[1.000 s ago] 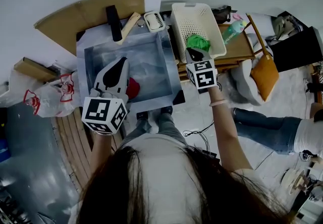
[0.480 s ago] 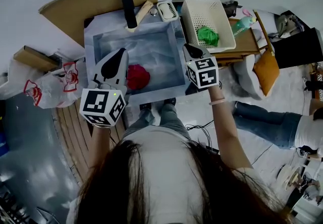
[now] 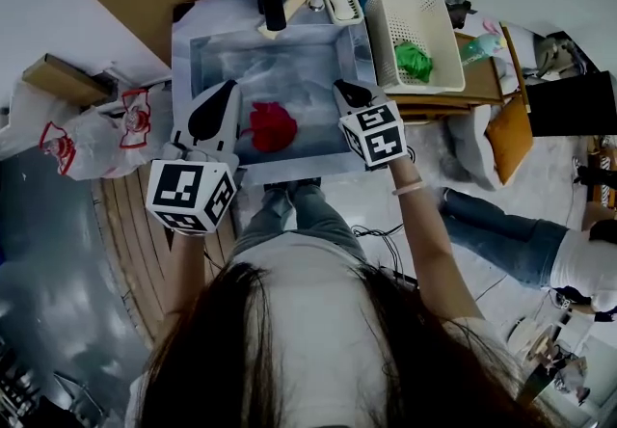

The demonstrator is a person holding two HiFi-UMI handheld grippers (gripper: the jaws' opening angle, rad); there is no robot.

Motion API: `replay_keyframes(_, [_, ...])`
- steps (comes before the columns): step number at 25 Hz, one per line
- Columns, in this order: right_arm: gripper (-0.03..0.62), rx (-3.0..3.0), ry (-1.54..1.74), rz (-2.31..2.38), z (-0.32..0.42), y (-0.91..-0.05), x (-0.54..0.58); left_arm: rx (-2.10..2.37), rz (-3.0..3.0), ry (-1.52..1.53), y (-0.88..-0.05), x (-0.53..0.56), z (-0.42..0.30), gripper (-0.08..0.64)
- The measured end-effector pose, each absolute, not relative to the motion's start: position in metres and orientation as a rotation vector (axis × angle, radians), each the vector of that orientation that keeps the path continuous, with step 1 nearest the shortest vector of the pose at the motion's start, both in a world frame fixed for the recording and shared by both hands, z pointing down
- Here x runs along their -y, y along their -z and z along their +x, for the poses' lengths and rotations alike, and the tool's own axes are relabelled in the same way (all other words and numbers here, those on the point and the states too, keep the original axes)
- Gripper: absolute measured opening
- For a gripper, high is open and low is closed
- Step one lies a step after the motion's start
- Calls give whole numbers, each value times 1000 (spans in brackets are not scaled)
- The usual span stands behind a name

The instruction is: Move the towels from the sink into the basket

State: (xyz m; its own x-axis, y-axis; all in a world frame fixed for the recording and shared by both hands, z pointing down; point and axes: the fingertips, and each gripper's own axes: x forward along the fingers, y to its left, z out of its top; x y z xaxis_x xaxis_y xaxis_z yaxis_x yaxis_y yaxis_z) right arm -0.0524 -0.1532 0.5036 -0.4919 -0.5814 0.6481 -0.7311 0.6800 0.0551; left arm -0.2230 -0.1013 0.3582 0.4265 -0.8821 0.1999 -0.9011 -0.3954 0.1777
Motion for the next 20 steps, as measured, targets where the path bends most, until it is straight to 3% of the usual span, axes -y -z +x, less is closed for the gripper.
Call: replay_keyframes(20, [34, 2197, -309, 466, -138, -587, 129, 1764, 2170, -64, -395, 96, -271, 8])
